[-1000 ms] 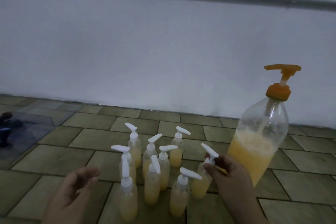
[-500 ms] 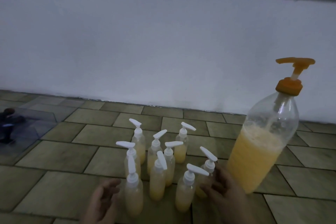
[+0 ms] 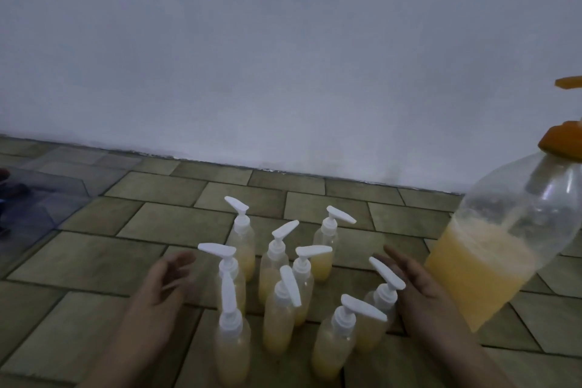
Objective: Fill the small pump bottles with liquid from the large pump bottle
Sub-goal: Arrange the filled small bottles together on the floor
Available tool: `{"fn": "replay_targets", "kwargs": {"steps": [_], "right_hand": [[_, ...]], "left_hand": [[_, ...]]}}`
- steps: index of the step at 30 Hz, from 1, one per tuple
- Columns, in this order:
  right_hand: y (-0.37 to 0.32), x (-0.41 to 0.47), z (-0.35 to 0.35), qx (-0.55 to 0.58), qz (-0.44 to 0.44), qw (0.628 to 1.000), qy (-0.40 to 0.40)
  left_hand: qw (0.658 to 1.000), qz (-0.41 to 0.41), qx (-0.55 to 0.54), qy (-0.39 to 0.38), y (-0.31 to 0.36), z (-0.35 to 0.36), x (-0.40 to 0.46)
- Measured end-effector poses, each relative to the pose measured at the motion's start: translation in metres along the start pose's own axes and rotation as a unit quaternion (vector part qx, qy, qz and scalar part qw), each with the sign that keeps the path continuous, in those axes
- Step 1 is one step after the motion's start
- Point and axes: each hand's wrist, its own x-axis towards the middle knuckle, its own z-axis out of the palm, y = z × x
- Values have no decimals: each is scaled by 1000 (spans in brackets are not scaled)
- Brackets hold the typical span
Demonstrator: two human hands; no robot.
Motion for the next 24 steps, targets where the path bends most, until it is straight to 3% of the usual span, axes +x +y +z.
{"fn": "replay_targets", "kwargs": {"steps": [4, 8, 15, 19, 24], "right_hand": [[-9, 28, 7, 120, 33, 992, -9], [-15, 65, 10, 47, 58, 993, -87], [-9, 91, 22, 0, 94, 971, -220], [-5, 95, 33, -88, 63, 969, -222], [-8, 104, 41, -98, 18, 965, -242]], "left_hand": [[992, -43, -26, -113, 0, 2, 19], [975, -38, 23, -217, 1, 7, 44], [968, -48, 104, -225, -6, 22, 75], [974, -20, 30, -225, -1, 43, 85], [969, -35, 51, -237, 7, 45, 82]]}}
